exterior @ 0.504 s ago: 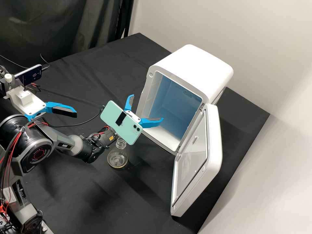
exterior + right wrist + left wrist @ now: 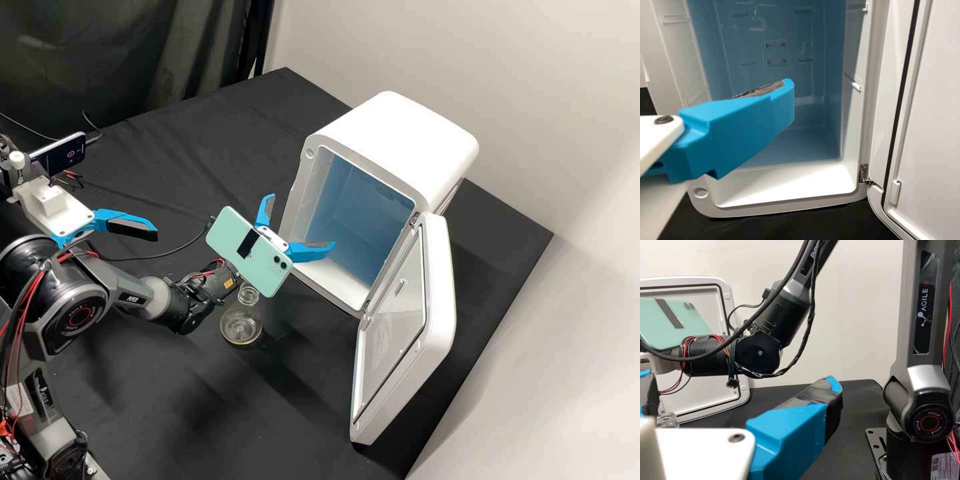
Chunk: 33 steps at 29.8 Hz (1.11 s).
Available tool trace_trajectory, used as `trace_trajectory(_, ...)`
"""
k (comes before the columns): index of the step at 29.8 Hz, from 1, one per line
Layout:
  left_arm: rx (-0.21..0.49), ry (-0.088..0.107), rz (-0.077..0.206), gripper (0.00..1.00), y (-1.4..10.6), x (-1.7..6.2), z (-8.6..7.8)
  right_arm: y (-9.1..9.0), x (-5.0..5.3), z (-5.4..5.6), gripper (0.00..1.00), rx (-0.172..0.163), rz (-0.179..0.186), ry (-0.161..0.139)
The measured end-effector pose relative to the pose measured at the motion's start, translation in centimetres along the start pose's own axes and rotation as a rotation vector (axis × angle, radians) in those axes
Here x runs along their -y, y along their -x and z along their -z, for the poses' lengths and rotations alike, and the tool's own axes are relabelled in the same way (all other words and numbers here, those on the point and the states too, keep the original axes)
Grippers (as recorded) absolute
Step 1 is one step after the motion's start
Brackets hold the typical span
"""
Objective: Place the flask in the incubator
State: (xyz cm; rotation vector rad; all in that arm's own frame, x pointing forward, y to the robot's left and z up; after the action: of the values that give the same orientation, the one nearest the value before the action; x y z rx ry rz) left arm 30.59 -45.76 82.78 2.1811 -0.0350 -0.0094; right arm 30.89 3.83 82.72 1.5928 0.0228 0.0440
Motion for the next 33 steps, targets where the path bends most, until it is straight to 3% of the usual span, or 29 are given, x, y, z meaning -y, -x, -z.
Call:
trace_trajectory(4, -0.006, -0.001, -0.001, 1.0, 0.0, -0.04, 0.2, 0.0, 0.0, 0.0, 1.0, 0.0, 0.0, 0.0)
trace_trajectory(10, -0.068, -0.004, -0.008, 1.0, 0.1, -0.26, 2.1, 0.0, 0.0, 0.0, 1.0, 0.0, 0.0, 0.0)
trace_trajectory(23, -0.165, -0.003, 0.018, 1.0, 0.1, 0.52, 5.2, 0.0, 0.0, 0.0, 1.0, 0.0, 0.0, 0.0)
trace_trajectory(33, -0.211, 0.012, 0.022, 1.0, -0.2, 0.78, 6.7, 0.0, 0.0, 0.0, 1.0, 0.0, 0.0, 0.0)
